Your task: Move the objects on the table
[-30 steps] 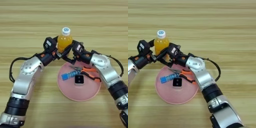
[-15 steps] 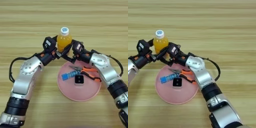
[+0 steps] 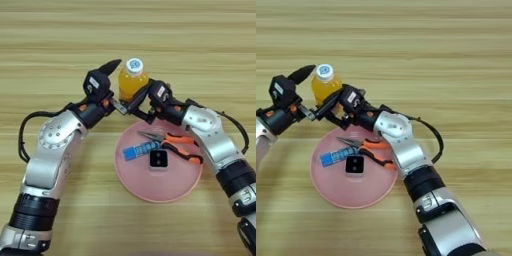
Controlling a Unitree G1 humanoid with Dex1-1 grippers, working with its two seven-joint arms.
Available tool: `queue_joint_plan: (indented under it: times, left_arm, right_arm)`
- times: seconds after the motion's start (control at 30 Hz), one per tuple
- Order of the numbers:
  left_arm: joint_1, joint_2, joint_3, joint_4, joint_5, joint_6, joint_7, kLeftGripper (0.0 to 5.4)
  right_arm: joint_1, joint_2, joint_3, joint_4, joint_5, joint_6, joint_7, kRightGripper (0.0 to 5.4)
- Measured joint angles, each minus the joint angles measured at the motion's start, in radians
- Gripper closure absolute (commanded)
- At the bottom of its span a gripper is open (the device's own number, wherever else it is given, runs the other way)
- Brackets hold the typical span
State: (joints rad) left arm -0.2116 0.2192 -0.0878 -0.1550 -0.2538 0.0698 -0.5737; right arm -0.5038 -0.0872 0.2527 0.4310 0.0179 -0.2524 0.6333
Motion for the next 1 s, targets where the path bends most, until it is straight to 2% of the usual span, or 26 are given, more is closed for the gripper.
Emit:
queue_joint_plan:
  times: [0.17,0.4,0.63,0.77,1.0]
  left_arm:
    - [0.004,-0.002,-0.007,-0.012,-0.025,-0.014,-0.021,0.0]
    - [0.037,-0.004,-0.037,-0.079,-0.073,-0.059,-0.109,0.0]
    - [0.044,-0.004,-0.036,-0.091,-0.101,-0.078,-0.127,0.0]
    - [0.043,-0.011,-0.02,-0.088,-0.107,-0.08,-0.112,0.0]
    - [0.011,-0.033,0.048,-0.015,-0.106,-0.105,-0.047,0.0]
  right_arm:
    - [-0.001,-0.009,-0.026,0.007,0.001,0.0,-0.016,1.91]
    - [-0.002,-0.028,-0.084,0.017,0.008,0.011,-0.035,1.93]
    - [0.002,-0.084,-0.161,0.016,0.028,0.029,-0.045,1.93]
    - [0.034,-0.145,-0.209,0.01,0.042,0.045,-0.048,1.94]
    - [0.103,-0.206,-0.254,-0.034,0.051,0.057,-0.049,1.94]
